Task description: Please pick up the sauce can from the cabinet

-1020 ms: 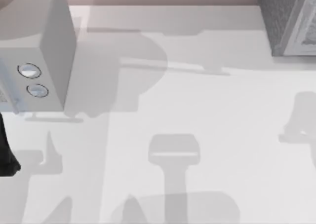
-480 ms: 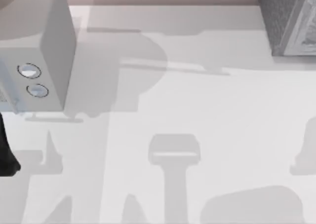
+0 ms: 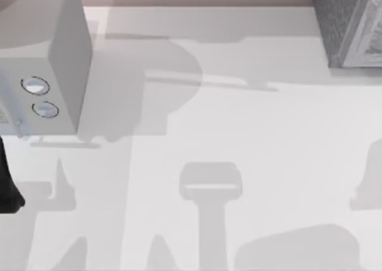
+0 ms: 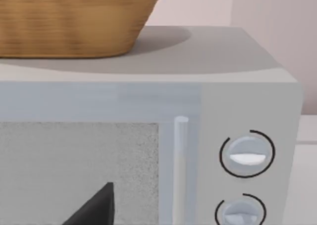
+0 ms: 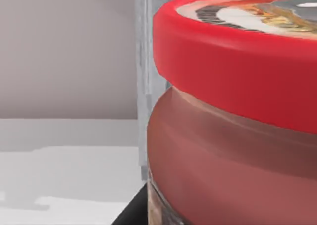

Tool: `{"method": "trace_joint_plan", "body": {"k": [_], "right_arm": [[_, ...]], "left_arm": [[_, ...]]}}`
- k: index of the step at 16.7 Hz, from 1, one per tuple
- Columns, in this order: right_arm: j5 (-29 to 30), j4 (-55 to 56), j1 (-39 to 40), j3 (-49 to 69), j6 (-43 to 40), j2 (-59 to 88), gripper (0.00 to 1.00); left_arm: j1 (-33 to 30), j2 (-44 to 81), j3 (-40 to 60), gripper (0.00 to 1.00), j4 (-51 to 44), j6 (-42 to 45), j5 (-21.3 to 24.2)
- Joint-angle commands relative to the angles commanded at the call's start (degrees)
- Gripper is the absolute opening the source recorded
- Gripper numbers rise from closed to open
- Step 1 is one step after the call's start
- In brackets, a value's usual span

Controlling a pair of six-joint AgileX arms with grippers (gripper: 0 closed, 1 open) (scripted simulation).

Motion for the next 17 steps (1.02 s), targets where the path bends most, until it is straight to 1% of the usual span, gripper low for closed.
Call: {"method": "trace_joint_plan", "body": {"k": [3, 6, 9, 17], "right_arm": [[-0.81, 6.31, 1.91, 4.21, -0.01, 7.20, 0.00], [-2.37, 15.37, 5.15, 10.05, 0.02, 19.86, 0.00], [-4.45, 25.88, 9.26, 16.65, 0.13, 37.12, 0.00], [-10.09, 55.08, 20.72, 34.65, 0.63, 90.03, 0.00]], "left_arm": [[0.00, 0.00, 0.00, 1.00, 0.00, 0.00, 0.00], [0.00, 0.00, 0.00, 1.00, 0.00, 0.00, 0.00], [0.00, 0.00, 0.00, 1.00, 0.00, 0.00, 0.00], [0.00, 0.00, 0.00, 1.00, 0.00, 0.00, 0.00]]}}
